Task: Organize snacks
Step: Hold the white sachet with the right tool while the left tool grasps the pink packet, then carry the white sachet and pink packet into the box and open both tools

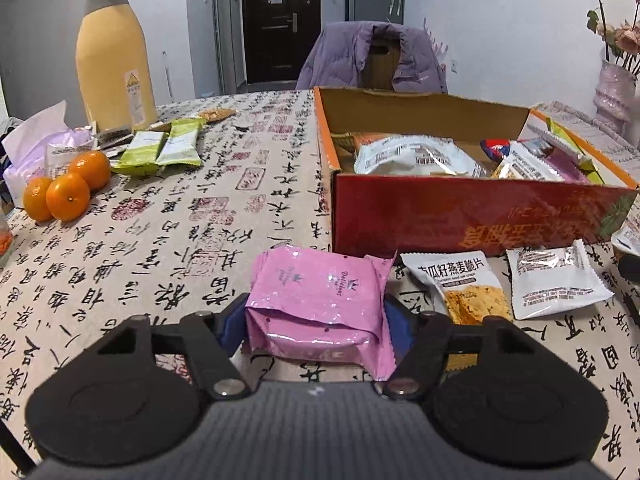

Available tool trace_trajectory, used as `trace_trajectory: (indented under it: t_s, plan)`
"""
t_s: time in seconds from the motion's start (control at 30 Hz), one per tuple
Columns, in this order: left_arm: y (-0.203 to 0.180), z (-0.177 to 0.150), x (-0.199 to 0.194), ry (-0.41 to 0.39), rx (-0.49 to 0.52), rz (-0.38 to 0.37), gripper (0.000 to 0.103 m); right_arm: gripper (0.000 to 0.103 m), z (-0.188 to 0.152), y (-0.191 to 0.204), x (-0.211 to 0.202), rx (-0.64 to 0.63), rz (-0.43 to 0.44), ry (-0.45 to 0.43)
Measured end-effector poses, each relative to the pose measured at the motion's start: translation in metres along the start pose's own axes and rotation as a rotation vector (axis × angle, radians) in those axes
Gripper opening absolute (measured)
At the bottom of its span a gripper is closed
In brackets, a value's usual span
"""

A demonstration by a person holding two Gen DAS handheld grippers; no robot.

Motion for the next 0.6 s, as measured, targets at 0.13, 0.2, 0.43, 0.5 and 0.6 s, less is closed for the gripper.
trace_trajectory:
  t_s: [0.13,0.2,0.43,0.5,0.6]
  plan:
    - [0.002,-0.005,-0.014,-0.045,-0.022,0.004,0.069,0.040,0.000,0.000,0.000,0.002,0.004,-0.001]
    - [0.001,-0.008,-0.023,-0.079,-0.027,0.003,0.069,0.040,0.000,0.000,-0.001,0.002,0.006,-0.006]
    - [-0.011,-0.014,-0.056,-0.203,-0.034,-0.001,0.069,0.040,-0.001,0.001,-0.009,-0.012,0.030,-0.056]
    - [-0.017,-0.014,-0.064,-0.227,-0.035,-0.012,0.069,0.040,-0.002,0.002,-0.014,-0.018,0.035,-0.087]
    - [-0.025,-0.014,-0.074,-0.256,-0.028,-0.021,0.069,0.040,-0.003,0.007,-0.017,-0.040,0.024,-0.108]
Point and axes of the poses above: each gripper's, at about its wrist camera, not at the fingertips, and x roughly the way its jaws point, y to its left, z to its top, the point moved 3 cm from there along x, roughly the way its jaws point, and after that the axes turned 13 degrees about y, right-handed, at the moved point
